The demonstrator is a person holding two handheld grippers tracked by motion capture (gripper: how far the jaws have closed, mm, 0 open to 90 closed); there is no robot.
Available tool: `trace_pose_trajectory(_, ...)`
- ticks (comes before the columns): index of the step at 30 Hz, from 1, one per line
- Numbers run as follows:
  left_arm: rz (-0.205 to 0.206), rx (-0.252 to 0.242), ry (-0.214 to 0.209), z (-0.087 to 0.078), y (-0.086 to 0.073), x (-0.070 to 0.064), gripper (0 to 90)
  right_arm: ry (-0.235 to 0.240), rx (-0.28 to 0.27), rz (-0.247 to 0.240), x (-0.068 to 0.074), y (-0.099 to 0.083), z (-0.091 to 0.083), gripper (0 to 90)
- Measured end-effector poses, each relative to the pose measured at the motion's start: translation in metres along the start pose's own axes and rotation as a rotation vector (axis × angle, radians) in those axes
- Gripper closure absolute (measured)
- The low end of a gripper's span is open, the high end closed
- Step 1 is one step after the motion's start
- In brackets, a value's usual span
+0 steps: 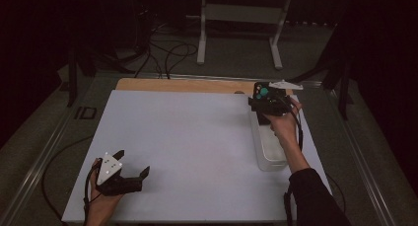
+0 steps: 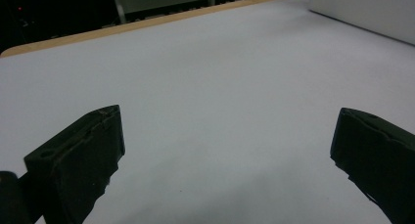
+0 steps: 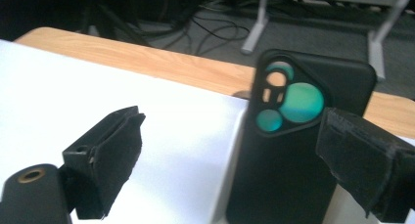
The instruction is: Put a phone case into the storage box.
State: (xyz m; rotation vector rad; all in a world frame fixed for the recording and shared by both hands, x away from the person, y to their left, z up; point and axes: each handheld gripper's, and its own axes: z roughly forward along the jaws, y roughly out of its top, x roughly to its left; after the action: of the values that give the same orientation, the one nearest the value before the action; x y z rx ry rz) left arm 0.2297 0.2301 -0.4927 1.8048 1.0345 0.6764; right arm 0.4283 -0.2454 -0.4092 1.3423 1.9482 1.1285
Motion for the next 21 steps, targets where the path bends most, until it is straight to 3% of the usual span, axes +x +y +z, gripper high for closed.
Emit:
trace_pose_trajectory(9, 0.000, -0.003, 0.000, 0.000, 0.000, 0.000, 0.1, 0.102, -0.045, -0.040, 0.016, -0.014, -0.032, 8.7)
trace_pose_trajectory(21, -0.002, -0.004, 0.001, 0.000, 0.000, 0.000, 0.1, 0.117, -0.106, -0.110, 0.031, -0.048, -0.066, 8.8)
